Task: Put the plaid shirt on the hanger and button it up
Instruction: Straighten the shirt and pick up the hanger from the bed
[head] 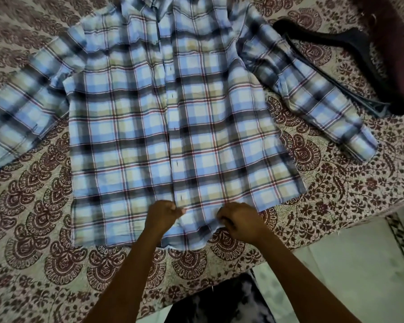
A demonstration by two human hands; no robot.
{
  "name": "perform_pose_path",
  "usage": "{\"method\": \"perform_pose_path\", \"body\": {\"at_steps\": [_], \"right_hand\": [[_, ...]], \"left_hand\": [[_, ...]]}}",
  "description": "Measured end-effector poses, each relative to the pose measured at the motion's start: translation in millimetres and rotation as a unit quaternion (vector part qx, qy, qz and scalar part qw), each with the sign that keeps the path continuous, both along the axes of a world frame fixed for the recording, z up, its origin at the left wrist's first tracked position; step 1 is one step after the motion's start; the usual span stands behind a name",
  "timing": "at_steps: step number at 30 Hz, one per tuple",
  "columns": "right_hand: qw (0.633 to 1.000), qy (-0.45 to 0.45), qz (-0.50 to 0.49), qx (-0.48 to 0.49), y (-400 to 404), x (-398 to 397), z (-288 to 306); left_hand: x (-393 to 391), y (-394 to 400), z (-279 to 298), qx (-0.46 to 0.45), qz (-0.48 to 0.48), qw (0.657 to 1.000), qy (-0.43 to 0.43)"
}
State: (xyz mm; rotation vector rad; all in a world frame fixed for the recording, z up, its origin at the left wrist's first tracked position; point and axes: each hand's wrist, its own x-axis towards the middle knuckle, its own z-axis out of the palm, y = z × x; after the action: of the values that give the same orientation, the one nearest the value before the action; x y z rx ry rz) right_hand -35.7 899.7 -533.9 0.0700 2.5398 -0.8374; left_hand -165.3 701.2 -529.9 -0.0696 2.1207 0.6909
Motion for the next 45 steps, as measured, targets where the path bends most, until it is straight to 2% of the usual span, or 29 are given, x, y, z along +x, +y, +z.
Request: {"method": "perform_pose_path", "body": {"at_steps": [3,6,9,14,18,20,23,25,28,31,33,35,37,39,42,45], "right_hand": [[1.0,0.002,-0.028,-0.007,-3,1,-6],[0.992,0.058,-0.105,-0.029,6,-4,0],[0.977,0.109,-0.183,-0.014,36,-18,10],[0.941,0.183,-0.271,0.085,108,-58,19],[0.892,0.192,-0.365,0.183,160,-100,19],[0.88,0.165,-0.381,0.228,179,-116,14],[0.885,0.076,-0.384,0.251,209,-130,10],[0.898,0.026,-0.344,0.272,230,-131,4],[0.931,0.017,-0.243,0.273,256,-120,-5],[0.935,0.036,-0.202,0.288,281,-101,-8],[0.938,0.056,-0.196,0.28,296,-91,-10],[0.953,0.086,-0.182,0.226,306,-84,-14],[0.953,0.116,-0.224,0.165,313,-85,-15],[0.929,0.143,-0.3,0.165,322,-92,-14],[0.859,0.152,-0.408,0.269,353,-108,-17],[0.814,0.117,-0.465,0.328,392,-121,-19]], "left_hand": [[4,-1,0,-0.043,-0.034,0.998,0.036],[-3,7,9,-0.073,-0.021,0.991,0.109],[-23,32,18,-0.067,-0.017,0.987,0.142],[-67,93,28,0.034,-0.023,0.983,0.18],[-110,159,31,0.087,-0.085,0.963,0.239],[-121,190,30,0.145,-0.085,0.949,0.268],[-129,234,15,0.185,-0.148,0.926,0.294],[-134,260,1,0.134,-0.214,0.922,0.293],[-133,285,-17,0.05,-0.32,0.91,0.259],[-126,296,-26,0.016,-0.423,0.885,0.193],[-135,304,-18,0.058,-0.411,0.902,0.121],[-151,317,-6,0.145,-0.329,0.93,0.075],[-172,339,3,0.207,-0.24,0.941,0.118],[-189,366,12,0.189,-0.203,0.939,0.205],[-214,421,18,0.198,-0.188,0.906,0.325],[-237,477,14,0.12,-0.29,0.859,0.404]]}}
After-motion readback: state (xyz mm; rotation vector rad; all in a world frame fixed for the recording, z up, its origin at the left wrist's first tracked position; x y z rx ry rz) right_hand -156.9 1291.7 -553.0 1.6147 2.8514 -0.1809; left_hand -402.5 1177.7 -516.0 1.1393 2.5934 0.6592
